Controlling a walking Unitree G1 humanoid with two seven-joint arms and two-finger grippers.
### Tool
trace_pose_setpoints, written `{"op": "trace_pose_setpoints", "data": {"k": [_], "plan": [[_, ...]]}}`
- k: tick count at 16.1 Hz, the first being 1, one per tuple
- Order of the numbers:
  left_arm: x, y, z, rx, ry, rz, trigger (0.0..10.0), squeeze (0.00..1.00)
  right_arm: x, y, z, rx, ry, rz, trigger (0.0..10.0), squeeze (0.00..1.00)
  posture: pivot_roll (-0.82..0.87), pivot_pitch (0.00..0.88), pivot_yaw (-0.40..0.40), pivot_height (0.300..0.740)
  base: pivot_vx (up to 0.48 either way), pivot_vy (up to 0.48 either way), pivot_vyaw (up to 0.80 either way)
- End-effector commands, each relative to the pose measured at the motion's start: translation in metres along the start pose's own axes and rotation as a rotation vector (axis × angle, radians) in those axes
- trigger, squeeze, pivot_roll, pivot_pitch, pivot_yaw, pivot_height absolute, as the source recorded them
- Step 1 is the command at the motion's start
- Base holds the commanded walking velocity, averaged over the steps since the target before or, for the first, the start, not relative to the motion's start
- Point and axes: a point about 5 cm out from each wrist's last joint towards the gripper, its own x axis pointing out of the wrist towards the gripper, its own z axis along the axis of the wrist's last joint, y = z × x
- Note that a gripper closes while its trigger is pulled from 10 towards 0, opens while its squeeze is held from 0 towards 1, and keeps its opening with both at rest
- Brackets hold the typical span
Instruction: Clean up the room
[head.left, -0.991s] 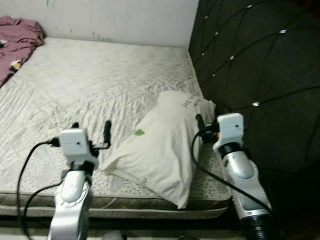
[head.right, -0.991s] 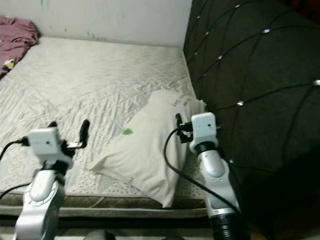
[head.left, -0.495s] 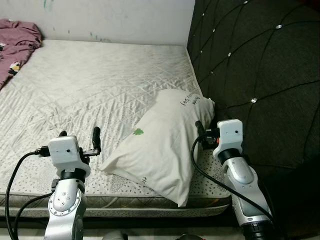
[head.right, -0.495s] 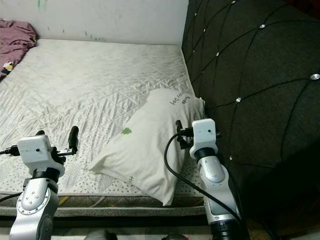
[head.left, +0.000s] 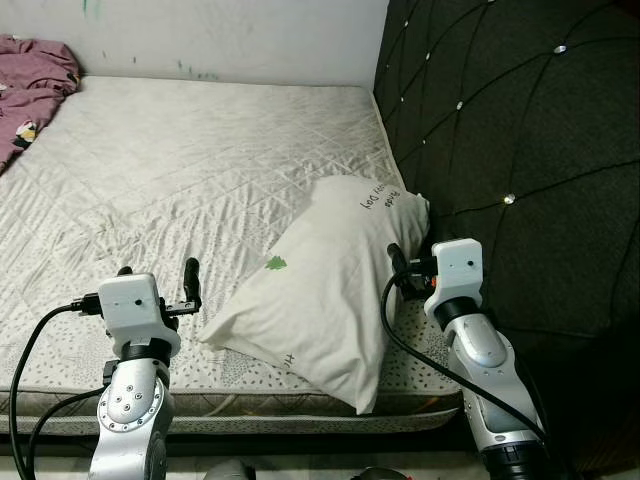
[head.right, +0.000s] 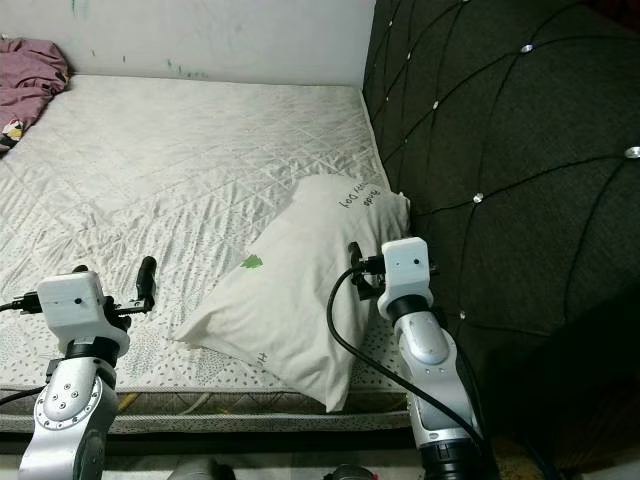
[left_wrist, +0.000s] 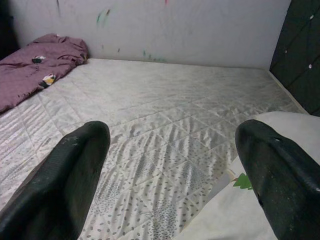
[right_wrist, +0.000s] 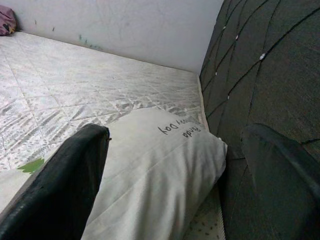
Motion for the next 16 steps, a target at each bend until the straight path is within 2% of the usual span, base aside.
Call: {"op": "trace_pose_setpoints", "data": {"k": [1,5,11,16], "plan": [[0.0019,-0.0026,0.0041,0.000,-0.010,-0.005,10.0,0.00,0.0014,-0.0007,0.0040,0.001,-0.009,0.011,10.0,0.00,-0.04,0.028,-0.030,0.715,0.000,0.000,0.00],[0.0030,-0.0031,0.0039,-0.002,-0.007,0.009,10.0,0.00,0.0022,0.0003,0.0038,-0.009,-0.008,0.027,10.0,0.00,-0.04,0.028,-0.035,0.667,0.000,0.000,0.00],[0.0056,-0.0049,0.0044,0.006,-0.004,0.012,10.0,0.00,0.0040,0.0004,0.0027,-0.027,0.004,0.039,10.0,0.00,-0.04,0.026,-0.049,0.667,0.000,0.000,0.00],[0.0066,-0.0019,0.0032,-0.018,0.006,0.026,10.0,0.00,0.0059,0.0033,0.0018,-0.030,0.015,0.062,10.0,0.00,-0.03,0.033,-0.063,0.667,0.000,0.000,0.00]]}}
